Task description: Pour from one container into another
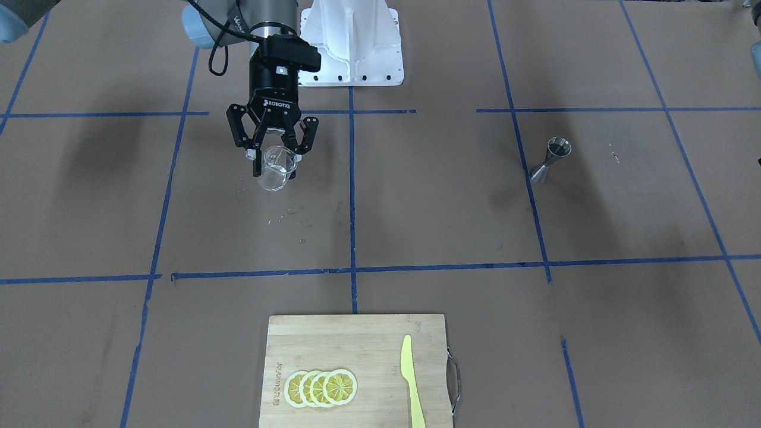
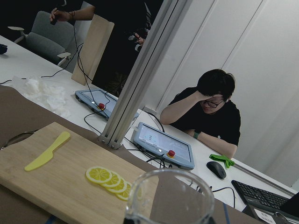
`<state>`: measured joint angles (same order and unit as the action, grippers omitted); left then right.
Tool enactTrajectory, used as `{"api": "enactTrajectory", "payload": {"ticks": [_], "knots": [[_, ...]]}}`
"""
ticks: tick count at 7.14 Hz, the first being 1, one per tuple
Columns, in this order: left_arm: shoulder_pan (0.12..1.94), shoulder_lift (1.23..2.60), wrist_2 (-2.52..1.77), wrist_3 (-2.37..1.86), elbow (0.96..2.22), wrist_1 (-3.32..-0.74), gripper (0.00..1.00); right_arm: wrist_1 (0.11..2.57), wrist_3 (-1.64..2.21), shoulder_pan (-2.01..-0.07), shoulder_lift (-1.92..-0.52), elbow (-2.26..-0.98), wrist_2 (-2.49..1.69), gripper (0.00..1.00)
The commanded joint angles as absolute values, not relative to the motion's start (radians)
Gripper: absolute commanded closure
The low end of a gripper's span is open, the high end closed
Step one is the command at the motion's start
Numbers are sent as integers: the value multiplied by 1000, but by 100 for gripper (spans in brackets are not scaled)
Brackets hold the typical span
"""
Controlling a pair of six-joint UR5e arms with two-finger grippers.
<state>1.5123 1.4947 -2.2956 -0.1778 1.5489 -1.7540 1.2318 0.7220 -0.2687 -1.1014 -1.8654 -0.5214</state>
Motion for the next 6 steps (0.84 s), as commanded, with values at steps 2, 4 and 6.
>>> {"api": "enactTrajectory", "payload": {"ticks": [2, 4, 6], "knots": [[1594, 1509, -2306, -175, 1641, -1655, 0, 1186, 723, -268, -1103, -1856, -523, 100], [1594, 1519, -2306, -175, 1640, -1660, 0, 984, 710, -268, -1213, -1847, -531, 100], [1594, 1513, -2306, -173, 1632, -1698, 0, 796, 706, -272, -1343, -1847, -532, 100]]}}
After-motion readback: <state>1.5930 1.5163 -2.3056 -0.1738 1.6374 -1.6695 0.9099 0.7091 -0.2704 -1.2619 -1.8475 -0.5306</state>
